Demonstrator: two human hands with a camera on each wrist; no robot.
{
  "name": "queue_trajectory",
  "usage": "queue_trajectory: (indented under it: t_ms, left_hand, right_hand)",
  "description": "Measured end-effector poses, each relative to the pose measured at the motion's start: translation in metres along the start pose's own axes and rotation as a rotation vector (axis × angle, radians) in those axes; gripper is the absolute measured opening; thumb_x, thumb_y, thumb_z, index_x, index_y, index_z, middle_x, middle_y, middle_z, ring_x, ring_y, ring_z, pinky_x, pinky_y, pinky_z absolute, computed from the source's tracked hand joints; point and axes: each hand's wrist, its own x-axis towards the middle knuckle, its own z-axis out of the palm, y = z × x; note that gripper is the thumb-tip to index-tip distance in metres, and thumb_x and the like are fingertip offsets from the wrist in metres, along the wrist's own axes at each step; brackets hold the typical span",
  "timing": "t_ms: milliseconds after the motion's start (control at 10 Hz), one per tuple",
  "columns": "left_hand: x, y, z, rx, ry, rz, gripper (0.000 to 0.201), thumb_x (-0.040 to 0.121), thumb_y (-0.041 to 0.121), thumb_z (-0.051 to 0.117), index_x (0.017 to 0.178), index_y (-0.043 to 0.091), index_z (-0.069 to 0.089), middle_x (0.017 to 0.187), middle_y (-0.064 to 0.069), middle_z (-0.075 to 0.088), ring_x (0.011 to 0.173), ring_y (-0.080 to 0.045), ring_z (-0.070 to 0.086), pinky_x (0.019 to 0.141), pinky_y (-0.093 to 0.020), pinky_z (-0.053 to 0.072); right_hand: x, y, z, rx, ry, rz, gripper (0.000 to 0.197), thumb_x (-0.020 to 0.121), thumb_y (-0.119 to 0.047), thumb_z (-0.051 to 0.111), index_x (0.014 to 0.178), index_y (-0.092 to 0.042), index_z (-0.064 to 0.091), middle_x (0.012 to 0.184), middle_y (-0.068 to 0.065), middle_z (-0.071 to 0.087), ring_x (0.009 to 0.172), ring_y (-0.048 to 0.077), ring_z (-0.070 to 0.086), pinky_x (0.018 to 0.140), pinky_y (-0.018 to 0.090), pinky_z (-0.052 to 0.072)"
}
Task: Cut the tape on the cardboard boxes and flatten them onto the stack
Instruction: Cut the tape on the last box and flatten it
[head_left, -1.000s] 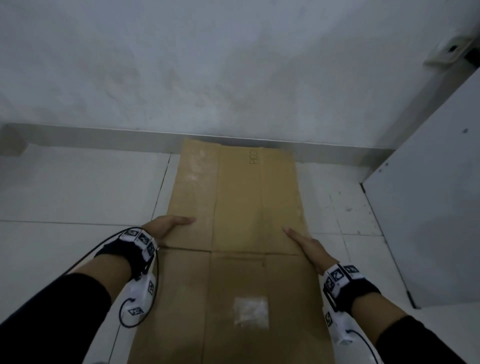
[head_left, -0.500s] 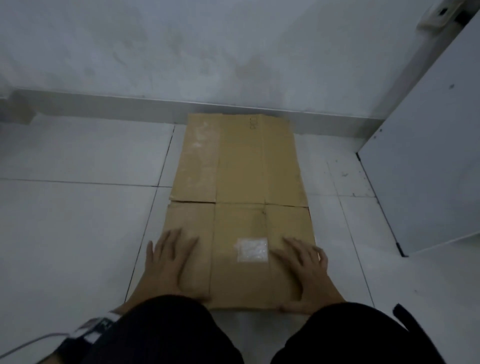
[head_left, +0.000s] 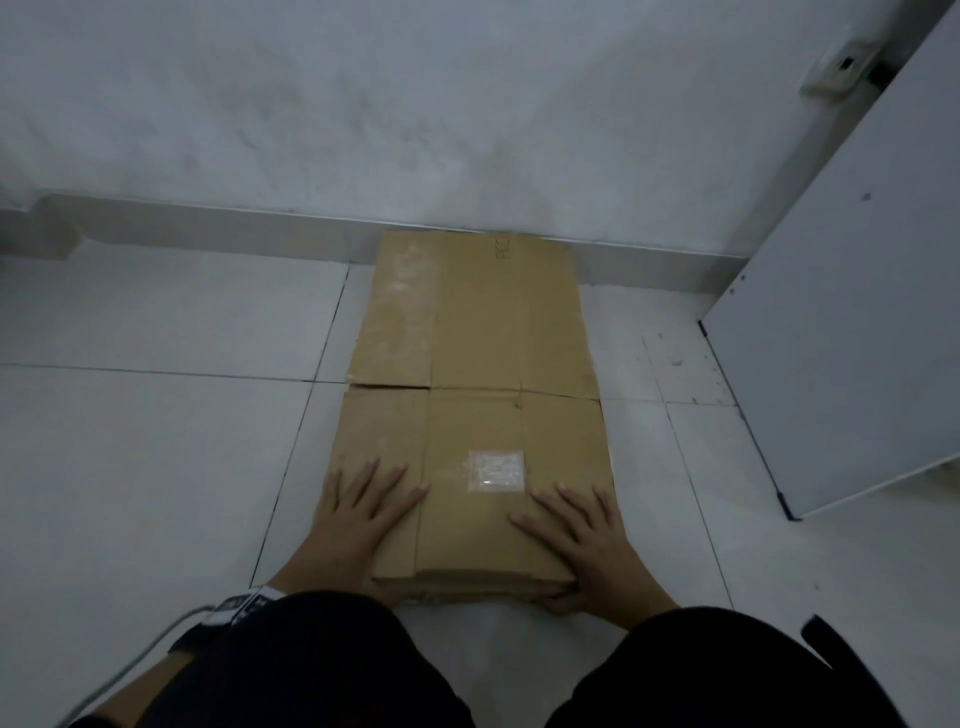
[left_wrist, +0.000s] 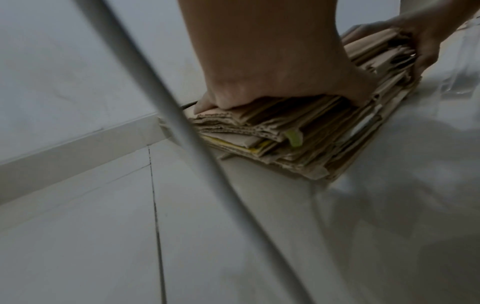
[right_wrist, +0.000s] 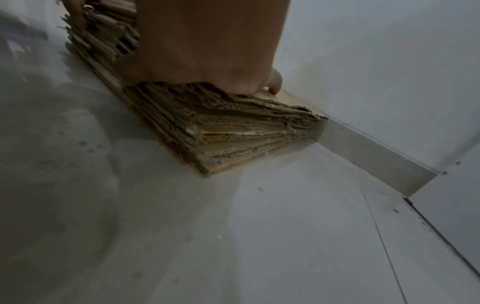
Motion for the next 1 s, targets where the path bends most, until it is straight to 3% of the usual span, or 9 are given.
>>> queue_trajectory:
  t_ms: [100, 200, 300, 400, 500, 700, 800, 900, 1000]
  left_hand:
    - [-0.001, -0.001, 0.001, -0.003, 0.045, 0.012, 0.122, 0.052, 0.095, 0.048, 0.152, 0.032, 0.020, 0.157, -0.003, 0.023, 0.145, -0.032, 0.010, 0.108, -0.066, 0.014]
    - [-0.001, -0.003, -0.016, -0.025, 0.124, 0.039, 0.117, 0.053, 0.099, 0.043, 0.149, 0.033, 0.030, 0.152, 0.000, 0.031, 0.142, -0.030, 0.021, 0.111, -0.065, 0.012]
    - [0.016, -0.010, -0.044, -0.066, 0.268, 0.110, 0.072, 0.075, 0.088, 0.037, 0.124, 0.038, 0.055, 0.117, 0.012, 0.051, 0.110, -0.013, 0.044, 0.106, -0.046, 0.026]
    - [0.054, -0.020, -0.068, -0.162, 0.370, 0.069, 0.052, 0.089, 0.072, 0.028, 0.099, 0.033, 0.061, 0.091, 0.015, 0.053, 0.083, -0.005, 0.051, 0.082, -0.032, 0.042]
    - [0.099, -0.034, -0.078, -0.108, 0.402, 0.009, 0.050, 0.088, 0.063, 0.029, 0.103, 0.027, 0.059, 0.094, 0.010, 0.057, 0.085, -0.012, 0.055, 0.074, -0.031, 0.047]
    - [0.163, -0.046, -0.081, -0.031, 0.455, -0.077, 0.047, 0.093, 0.056, 0.028, 0.119, 0.024, 0.050, 0.115, 0.005, 0.052, 0.102, -0.017, 0.051, 0.087, -0.034, 0.042]
    - [0.177, -0.052, -0.069, -0.028, 0.398, -0.191, 0.057, 0.097, 0.055, 0.024, 0.133, 0.019, 0.049, 0.133, -0.004, 0.052, 0.117, -0.025, 0.051, 0.095, -0.041, 0.043]
    - [0.176, -0.049, -0.066, -0.061, 0.175, -0.289, 0.066, 0.100, 0.054, 0.012, 0.131, 0.016, 0.057, 0.133, -0.010, 0.057, 0.116, -0.027, 0.057, 0.094, -0.042, 0.046]
    - [0.178, -0.046, -0.081, -0.145, 0.118, -0.308, 0.066, 0.097, 0.058, 0.016, 0.135, 0.018, 0.053, 0.142, -0.011, 0.050, 0.124, -0.029, 0.054, 0.095, -0.051, 0.045]
  right_hand:
    - [-0.001, -0.001, 0.001, 0.041, 0.069, -0.016, 0.110, 0.059, -0.083, 0.059, 0.154, -0.043, 0.018, 0.156, -0.003, 0.030, 0.141, 0.026, 0.028, 0.108, 0.058, 0.018]
    - [-0.004, 0.002, -0.012, 0.156, 0.198, -0.062, 0.085, 0.075, -0.084, 0.050, 0.149, -0.051, 0.024, 0.153, -0.012, 0.028, 0.138, 0.015, 0.028, 0.112, 0.048, 0.016]
    - [0.013, 0.014, -0.035, 0.283, 0.301, -0.125, 0.045, 0.091, -0.063, 0.047, 0.133, -0.048, 0.046, 0.133, -0.020, 0.042, 0.118, 0.003, 0.036, 0.104, 0.032, 0.027]
    - [0.043, 0.042, -0.048, 0.406, 0.432, -0.102, 0.017, 0.098, -0.033, 0.049, 0.111, -0.038, 0.059, 0.106, -0.024, 0.052, 0.101, -0.003, 0.048, 0.089, 0.029, 0.041]
    - [0.075, 0.070, -0.057, 0.451, 0.538, -0.050, 0.019, 0.097, -0.021, 0.050, 0.108, -0.033, 0.061, 0.103, -0.022, 0.055, 0.099, -0.003, 0.051, 0.085, 0.025, 0.043]
    - [0.122, 0.104, -0.060, 0.367, 0.562, -0.018, 0.032, 0.097, -0.033, 0.048, 0.128, -0.037, 0.055, 0.124, -0.019, 0.051, 0.120, 0.000, 0.043, 0.103, 0.026, 0.031]
    - [0.134, 0.103, -0.049, 0.359, 0.470, 0.082, 0.046, 0.096, -0.047, 0.044, 0.142, -0.045, 0.040, 0.142, -0.017, 0.040, 0.133, 0.002, 0.031, 0.110, 0.029, 0.018]
    - [0.138, 0.100, -0.050, 0.286, 0.356, 0.155, 0.051, 0.095, -0.054, 0.042, 0.145, -0.047, 0.034, 0.148, -0.016, 0.035, 0.133, 0.005, 0.030, 0.110, 0.034, 0.023]
    - [0.138, 0.097, -0.073, 0.252, 0.142, 0.182, 0.057, 0.093, -0.058, 0.031, 0.148, -0.044, 0.030, 0.154, -0.012, 0.028, 0.138, 0.011, 0.026, 0.113, 0.037, 0.021]
